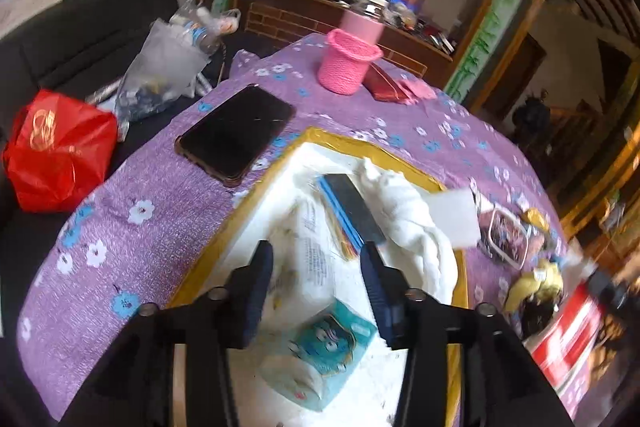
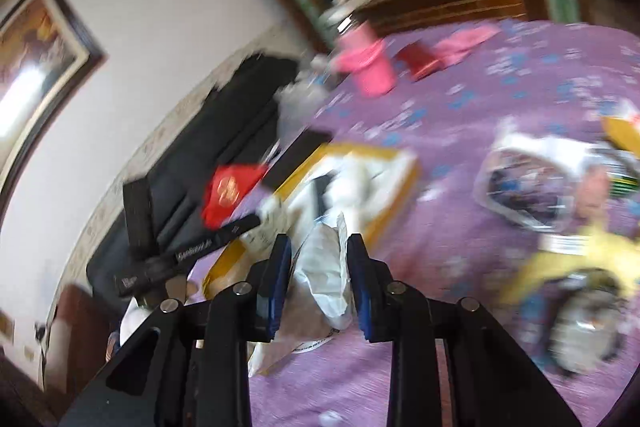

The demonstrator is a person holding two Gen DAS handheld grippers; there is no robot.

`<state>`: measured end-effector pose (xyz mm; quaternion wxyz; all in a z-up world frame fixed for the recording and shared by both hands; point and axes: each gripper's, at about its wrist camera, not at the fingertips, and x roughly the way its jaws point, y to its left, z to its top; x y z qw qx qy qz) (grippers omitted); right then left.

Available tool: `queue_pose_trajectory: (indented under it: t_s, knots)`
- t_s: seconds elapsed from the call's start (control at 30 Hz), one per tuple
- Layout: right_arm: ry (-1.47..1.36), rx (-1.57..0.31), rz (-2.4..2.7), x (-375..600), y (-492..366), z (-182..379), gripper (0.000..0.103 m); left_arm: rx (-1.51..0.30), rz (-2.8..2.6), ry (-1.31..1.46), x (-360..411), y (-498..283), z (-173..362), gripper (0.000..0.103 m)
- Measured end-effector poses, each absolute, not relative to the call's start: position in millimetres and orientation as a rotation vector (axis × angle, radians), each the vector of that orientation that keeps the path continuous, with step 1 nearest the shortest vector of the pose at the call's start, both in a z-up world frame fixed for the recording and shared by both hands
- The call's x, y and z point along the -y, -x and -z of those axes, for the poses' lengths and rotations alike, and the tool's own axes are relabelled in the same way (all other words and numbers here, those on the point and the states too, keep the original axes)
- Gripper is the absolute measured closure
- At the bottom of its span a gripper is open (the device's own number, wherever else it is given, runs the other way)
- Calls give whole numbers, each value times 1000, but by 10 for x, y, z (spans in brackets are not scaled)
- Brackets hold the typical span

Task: Organize soft objects
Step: 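Lower both packs into the foam box and open both tools, then bring both tools back over the remaining items on the table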

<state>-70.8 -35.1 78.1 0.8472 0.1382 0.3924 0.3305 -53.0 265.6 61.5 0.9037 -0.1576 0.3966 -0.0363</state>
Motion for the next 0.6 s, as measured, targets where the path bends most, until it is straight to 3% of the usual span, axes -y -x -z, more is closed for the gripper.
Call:
queue_pose_trajectory:
  t_s: [0.27, 0.4, 0.53, 0.6]
  knots:
    - [-93, -972, -728, -675, 354, -347, 73, -663, 121, 421, -2820, 1036, -857, 38]
    - [-69, -923, -628, -601, 328, -388, 63, -579, 185, 456, -2856, 1279, -1019, 29]
    - [-86, -743, -538, -12, 701, -783, 33, -540, 275, 453, -2731, 1346, -1148, 26]
    - [-54, -664, -458, 264, 919, -905, 29, -535, 322, 431, -2582, 1333, -1204, 25]
